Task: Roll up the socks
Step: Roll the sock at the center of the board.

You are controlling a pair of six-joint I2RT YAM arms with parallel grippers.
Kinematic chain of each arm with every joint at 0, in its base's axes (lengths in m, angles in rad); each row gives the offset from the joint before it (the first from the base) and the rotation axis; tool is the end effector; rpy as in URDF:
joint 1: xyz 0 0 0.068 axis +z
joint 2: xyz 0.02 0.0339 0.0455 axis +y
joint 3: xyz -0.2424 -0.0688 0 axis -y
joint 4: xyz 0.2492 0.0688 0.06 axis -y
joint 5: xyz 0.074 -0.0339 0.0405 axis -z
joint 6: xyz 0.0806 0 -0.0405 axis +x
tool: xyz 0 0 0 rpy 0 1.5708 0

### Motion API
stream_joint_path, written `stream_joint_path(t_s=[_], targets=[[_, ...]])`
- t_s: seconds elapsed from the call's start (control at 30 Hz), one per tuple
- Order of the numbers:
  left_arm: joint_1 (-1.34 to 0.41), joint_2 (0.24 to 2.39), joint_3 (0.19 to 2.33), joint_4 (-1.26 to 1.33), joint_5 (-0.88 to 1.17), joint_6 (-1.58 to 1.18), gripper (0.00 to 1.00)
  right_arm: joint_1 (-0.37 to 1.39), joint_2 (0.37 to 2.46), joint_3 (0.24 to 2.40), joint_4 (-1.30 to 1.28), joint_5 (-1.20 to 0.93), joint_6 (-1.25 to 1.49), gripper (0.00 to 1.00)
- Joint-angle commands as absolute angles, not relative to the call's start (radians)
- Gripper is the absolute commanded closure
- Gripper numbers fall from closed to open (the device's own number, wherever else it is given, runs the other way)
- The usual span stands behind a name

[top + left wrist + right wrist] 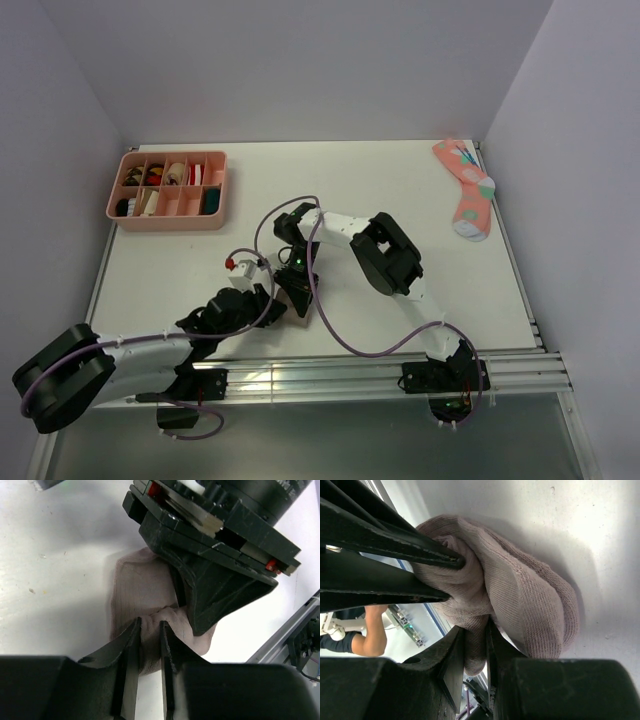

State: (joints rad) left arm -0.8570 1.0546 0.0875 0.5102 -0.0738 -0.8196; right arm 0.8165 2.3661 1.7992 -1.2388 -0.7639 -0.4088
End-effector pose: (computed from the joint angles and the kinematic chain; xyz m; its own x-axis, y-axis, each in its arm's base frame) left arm 0.1549 -0.1698 0.0851 -0.7164 -0.2862 -0.6363 0.2738 0.7235 -0.6337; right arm 0.2365 0.3331 0.0714 -0.4457 -0.8936 -0.0538 -0.6465 0.2797 0.7098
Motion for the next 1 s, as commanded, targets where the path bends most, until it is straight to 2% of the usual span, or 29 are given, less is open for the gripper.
stream_joint_path(t_s=[0.0,0.07,0.23,0.7,0.97], targets=[[-0.867,1.103,0.124,0.486,-0.037,-0.802,0.92,0.818,2.416,1.760,-0.991,-0.537,-0.456,0.78],[-0.868,1.127,0.135,0.468,-0.044,-0.811,1.00,0.812,2.389,1.732,-0.957,-0.535,-0.443,0.73],[-0.867,1.150,0.143,0.402,-0.090,-0.857,1.00,0.792,2.313,1.674,-0.896,-0.557,-0.422,0.62],[-0.867,1.235,0.239,0.235,-0.098,-0.954,1.00,0.651,1.921,1.378,-0.629,-0.660,-0.341,0.53],[-0.862,1.262,0.281,0.144,-0.087,-1.002,1.00,0.606,1.663,1.197,-0.500,-0.669,-0.422,0.52]])
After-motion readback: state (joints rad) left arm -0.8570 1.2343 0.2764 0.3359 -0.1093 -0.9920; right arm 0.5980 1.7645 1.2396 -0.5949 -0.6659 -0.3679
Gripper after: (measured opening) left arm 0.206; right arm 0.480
